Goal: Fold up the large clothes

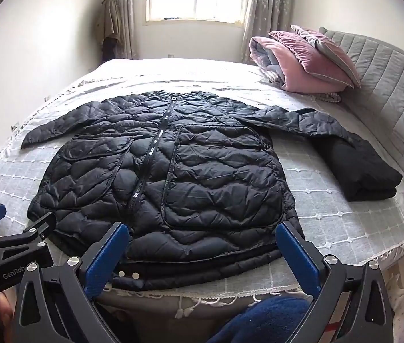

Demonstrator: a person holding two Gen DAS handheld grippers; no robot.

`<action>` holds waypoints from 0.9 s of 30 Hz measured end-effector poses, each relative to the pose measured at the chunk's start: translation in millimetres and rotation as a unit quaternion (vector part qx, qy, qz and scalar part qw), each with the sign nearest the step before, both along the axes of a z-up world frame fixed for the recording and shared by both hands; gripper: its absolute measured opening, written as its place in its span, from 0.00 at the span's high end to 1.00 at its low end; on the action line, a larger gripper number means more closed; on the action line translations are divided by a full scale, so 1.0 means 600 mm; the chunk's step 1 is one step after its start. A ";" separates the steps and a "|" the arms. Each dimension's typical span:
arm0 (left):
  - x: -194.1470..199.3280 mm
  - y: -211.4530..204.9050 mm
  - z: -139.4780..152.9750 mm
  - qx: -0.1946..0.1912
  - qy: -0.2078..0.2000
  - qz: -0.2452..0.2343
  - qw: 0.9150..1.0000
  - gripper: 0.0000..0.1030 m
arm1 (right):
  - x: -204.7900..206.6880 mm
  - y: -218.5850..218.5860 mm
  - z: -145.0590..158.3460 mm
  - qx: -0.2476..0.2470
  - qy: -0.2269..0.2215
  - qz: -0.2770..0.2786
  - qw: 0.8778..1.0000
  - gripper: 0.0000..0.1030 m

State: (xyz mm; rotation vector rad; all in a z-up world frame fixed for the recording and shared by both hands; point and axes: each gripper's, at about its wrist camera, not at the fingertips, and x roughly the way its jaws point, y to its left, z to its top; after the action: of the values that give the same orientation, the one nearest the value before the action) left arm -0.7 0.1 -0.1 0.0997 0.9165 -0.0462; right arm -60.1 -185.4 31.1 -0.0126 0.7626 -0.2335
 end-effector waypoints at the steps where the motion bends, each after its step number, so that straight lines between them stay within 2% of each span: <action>1: 0.000 0.000 0.000 0.001 -0.001 0.000 1.000 0.00 | 0.000 0.000 0.000 0.000 0.000 -0.001 1.000 0.00; 9: 0.007 0.008 -0.006 -0.015 0.009 -0.009 1.000 0.00 | 0.002 0.001 -0.004 -0.003 0.003 -0.005 1.000 0.00; 12: 0.011 0.003 -0.003 -0.015 0.009 -0.012 1.000 0.00 | 0.017 0.006 0.001 -0.006 0.002 -0.004 1.000 0.00; 15: 0.009 -0.001 -0.003 -0.002 0.001 -0.011 1.000 0.00 | 0.003 0.000 -0.004 -0.001 -0.002 -0.009 1.000 0.00; 24: 0.003 -0.004 -0.009 -0.010 0.007 -0.016 1.000 0.00 | 0.003 -0.001 -0.004 0.015 -0.003 -0.009 1.000 0.00; 27: 0.002 -0.003 -0.013 -0.014 0.001 -0.016 1.000 0.00 | 0.006 0.001 -0.010 0.002 0.006 -0.011 1.000 0.00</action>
State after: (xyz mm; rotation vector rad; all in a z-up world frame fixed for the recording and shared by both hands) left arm 0.8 -1.9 -7.7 0.0891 0.9164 -0.0893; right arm -56.8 -184.5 25.3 -0.0019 0.7746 -0.2522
